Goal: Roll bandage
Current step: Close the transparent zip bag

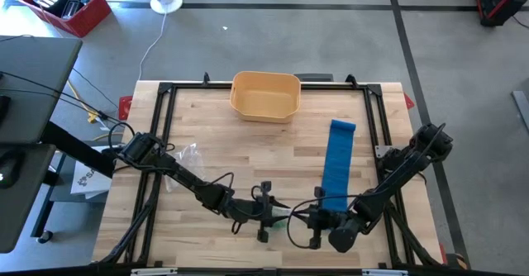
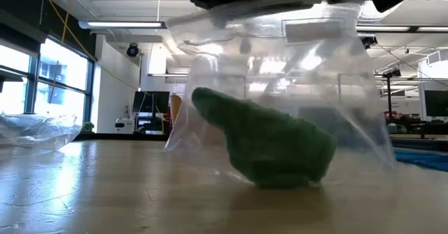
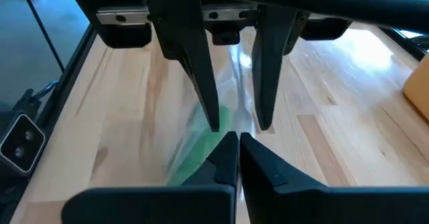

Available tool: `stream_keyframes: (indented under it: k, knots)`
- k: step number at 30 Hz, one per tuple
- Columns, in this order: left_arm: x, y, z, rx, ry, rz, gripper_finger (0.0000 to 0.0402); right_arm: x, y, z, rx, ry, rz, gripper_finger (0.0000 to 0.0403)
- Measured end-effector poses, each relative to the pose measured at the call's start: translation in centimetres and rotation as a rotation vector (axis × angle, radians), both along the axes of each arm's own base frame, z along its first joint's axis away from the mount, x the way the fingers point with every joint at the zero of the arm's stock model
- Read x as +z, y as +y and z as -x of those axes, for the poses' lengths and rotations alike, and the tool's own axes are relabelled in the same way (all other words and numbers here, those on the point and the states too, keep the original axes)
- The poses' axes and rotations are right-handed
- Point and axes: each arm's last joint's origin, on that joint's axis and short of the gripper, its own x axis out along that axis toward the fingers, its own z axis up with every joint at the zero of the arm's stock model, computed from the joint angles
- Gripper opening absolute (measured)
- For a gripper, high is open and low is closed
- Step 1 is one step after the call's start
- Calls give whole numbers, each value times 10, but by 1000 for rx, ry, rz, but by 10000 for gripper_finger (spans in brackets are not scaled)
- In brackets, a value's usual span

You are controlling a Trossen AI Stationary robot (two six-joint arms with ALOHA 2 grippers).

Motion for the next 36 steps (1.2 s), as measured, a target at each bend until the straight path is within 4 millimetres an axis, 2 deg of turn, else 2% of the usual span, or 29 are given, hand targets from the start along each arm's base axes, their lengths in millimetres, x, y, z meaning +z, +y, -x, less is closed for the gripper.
stream_keyframes:
  k: [7,13,18,25,28,31,36]
  knots:
    - [0,-3,2,-14,8,-25,70,10,4,6,25,-32,-25,0]
    - [8,-2,5,-23,0,-49,8,18,6,9,52,-59,-20,0]
    - [12,-2,8,-22,26,-56,3,19,6,8,52,-68,-5,0]
    - [13,-1,10,10,44,-71,1,23,5,7,31,-105,107,2]
    - [11,-1,10,10,57,-75,1,29,4,9,56,-109,147,23]
    - [11,-1,10,15,58,-57,1,33,5,11,73,-114,166,62]
    - [10,-1,11,16,69,-55,1,26,6,10,99,-77,219,127]
